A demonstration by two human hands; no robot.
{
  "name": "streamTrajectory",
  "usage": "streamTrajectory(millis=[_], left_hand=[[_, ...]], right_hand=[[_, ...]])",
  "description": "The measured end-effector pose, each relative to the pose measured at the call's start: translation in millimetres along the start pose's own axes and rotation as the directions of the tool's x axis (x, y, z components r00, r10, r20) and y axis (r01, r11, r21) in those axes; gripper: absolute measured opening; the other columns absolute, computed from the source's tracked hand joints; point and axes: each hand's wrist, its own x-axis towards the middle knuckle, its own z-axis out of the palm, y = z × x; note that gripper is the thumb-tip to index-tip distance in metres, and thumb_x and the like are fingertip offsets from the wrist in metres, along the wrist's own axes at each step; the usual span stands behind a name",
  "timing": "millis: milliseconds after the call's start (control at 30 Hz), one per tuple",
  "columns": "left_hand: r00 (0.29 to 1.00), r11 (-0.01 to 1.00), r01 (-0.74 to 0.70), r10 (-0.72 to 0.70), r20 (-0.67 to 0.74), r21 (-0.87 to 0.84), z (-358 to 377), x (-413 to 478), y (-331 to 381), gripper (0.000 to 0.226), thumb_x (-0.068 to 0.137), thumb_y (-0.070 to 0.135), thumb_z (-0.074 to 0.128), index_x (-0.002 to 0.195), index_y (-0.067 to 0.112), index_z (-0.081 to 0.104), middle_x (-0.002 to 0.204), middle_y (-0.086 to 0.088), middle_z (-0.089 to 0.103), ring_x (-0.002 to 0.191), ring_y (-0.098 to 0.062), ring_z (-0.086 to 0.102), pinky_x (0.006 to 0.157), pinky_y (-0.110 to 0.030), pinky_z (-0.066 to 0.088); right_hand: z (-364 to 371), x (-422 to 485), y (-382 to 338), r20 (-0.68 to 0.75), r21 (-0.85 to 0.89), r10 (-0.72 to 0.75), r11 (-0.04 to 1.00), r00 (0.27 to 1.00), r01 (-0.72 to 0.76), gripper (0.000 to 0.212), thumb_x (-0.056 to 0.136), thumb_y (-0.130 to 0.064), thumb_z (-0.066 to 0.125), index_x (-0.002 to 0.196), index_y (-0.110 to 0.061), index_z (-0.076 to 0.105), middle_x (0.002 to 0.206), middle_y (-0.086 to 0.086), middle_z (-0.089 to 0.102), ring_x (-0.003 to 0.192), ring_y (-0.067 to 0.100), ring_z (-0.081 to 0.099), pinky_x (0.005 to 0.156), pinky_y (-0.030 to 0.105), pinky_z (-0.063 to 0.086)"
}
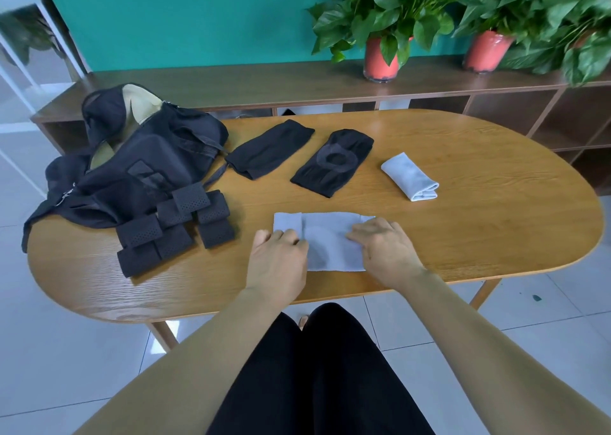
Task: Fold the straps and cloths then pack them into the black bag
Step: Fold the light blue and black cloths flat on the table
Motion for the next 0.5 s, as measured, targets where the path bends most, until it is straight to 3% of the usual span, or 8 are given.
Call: streamTrajectory(millis=[67,167,233,333,500], left_hand=[[1.0,0.999,0.0,-0.001,0.018,0.051,1.0,1.9,-4.4,0.018,0.08,0.01,0.056,0.087,0.024,0.062,0.087,0.006,0.057,0.082,-0.018,0.054,0.087,-0.034,0.02],[0.999,0.998,-0.005,0.002,0.049,0.059,-2.8,7.7,-14.5,0.038,0.08,0.001,0.046,0.107,0.026,0.059,0.103,0.009,0.06,0.101,-0.018,0.054,0.105,-0.04,0.01],[0.997,0.998,0.001,-0.005,0.077,0.056,-4.6,10.7,-19.6,0.046,0.079,-0.002,0.043,0.114,0.025,0.056,0.11,0.009,0.062,0.11,-0.017,0.052,0.11,-0.043,0.005],[0.994,0.999,-0.011,0.008,0.108,0.031,-2.4,13.7,-24.1,0.049,0.08,-0.003,0.04,0.119,0.023,0.053,0.123,0.009,0.059,0.122,-0.014,0.045,0.112,-0.046,0.002],[0.978,0.996,-0.082,0.075,0.194,0.027,-5.9,20.2,-25.8,0.059,0.09,-0.002,0.035,0.144,0.021,0.034,0.155,0.005,0.027,0.145,-0.012,0.011,0.113,-0.049,0.001]], right_hand=[[1.1,-3.4,-1.1,-0.026,0.012,-0.012,1.0,1.0,0.012,0.043,0.088,-0.003,0.045,0.123,-0.022,0.062,0.13,-0.005,0.056,0.126,0.021,0.039,0.1,0.027,0.024],[5.4,-8.7,-4.6,-0.084,0.056,-0.022,0.998,0.996,0.027,0.04,0.079,0.0,0.048,0.106,-0.018,0.072,0.106,0.004,0.064,0.105,0.03,0.053,0.089,0.035,0.035],[11.4,-12.9,-6.4,-0.147,0.097,-0.033,0.994,0.989,0.048,0.039,0.07,-0.003,0.049,0.095,-0.018,0.075,0.088,0.004,0.063,0.087,0.031,0.059,0.077,0.037,0.041],[16.3,-18.2,-14.4,-0.161,0.137,-0.057,0.987,0.985,0.08,0.04,0.072,-0.007,0.045,0.097,-0.019,0.074,0.082,0.001,0.058,0.08,0.028,0.059,0.071,0.036,0.043],[19.1,-25.0,-30.5,-0.177,0.141,-0.118,0.979,0.977,0.144,0.04,0.077,-0.02,0.04,0.099,-0.021,0.073,0.079,-0.002,0.053,0.074,0.023,0.057,0.065,0.033,0.041]])
